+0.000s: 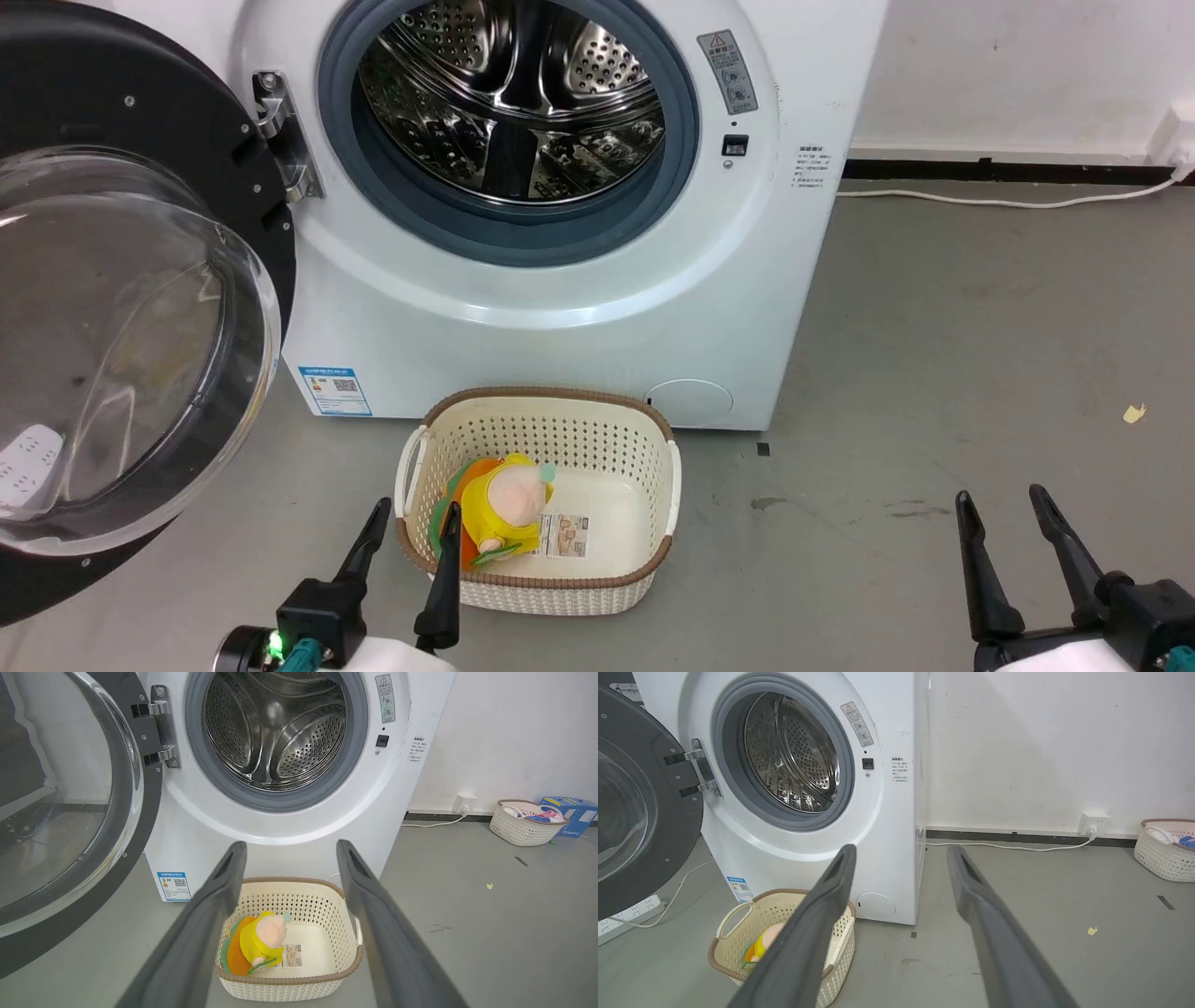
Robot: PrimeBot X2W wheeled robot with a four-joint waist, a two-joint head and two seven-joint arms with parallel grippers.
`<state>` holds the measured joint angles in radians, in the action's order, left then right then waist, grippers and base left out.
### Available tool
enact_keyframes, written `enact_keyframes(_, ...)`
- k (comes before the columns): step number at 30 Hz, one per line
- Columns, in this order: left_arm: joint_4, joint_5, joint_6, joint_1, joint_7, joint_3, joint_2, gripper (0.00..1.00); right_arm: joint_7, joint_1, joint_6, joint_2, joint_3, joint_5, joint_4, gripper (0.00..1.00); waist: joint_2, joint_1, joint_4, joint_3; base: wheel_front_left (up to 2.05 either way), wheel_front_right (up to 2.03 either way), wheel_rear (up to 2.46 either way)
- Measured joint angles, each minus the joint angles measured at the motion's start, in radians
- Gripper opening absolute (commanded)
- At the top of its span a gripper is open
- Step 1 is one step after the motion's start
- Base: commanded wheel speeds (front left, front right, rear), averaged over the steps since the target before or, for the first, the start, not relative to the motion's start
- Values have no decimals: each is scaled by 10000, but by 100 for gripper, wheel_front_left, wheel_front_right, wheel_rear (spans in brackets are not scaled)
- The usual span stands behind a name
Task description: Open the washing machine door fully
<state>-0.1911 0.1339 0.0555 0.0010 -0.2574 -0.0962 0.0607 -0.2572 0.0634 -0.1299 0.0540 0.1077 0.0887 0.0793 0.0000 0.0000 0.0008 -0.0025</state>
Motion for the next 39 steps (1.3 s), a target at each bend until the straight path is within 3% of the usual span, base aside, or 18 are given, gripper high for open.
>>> enact_keyframes(13, 343, 4, -104, -5, 0, 119, -73, 100, 0, -10, 0, 0, -98, 27, 59, 100, 0, 0, 55, 6, 0, 0, 0)
enact_keyframes(14, 387, 6, -115, -5, 0, 134, -73, 0, 0, -10, 0, 0, -107, 27, 59, 0, 0, 0, 61, 8, 0, 0, 0)
enact_keyframes(39, 579, -173, -128, -6, 383, 211, -82, 0, 366, -19, 0, 4, -242, -84, -8, 0, 0, -1, 53, 12, 0, 0, 0)
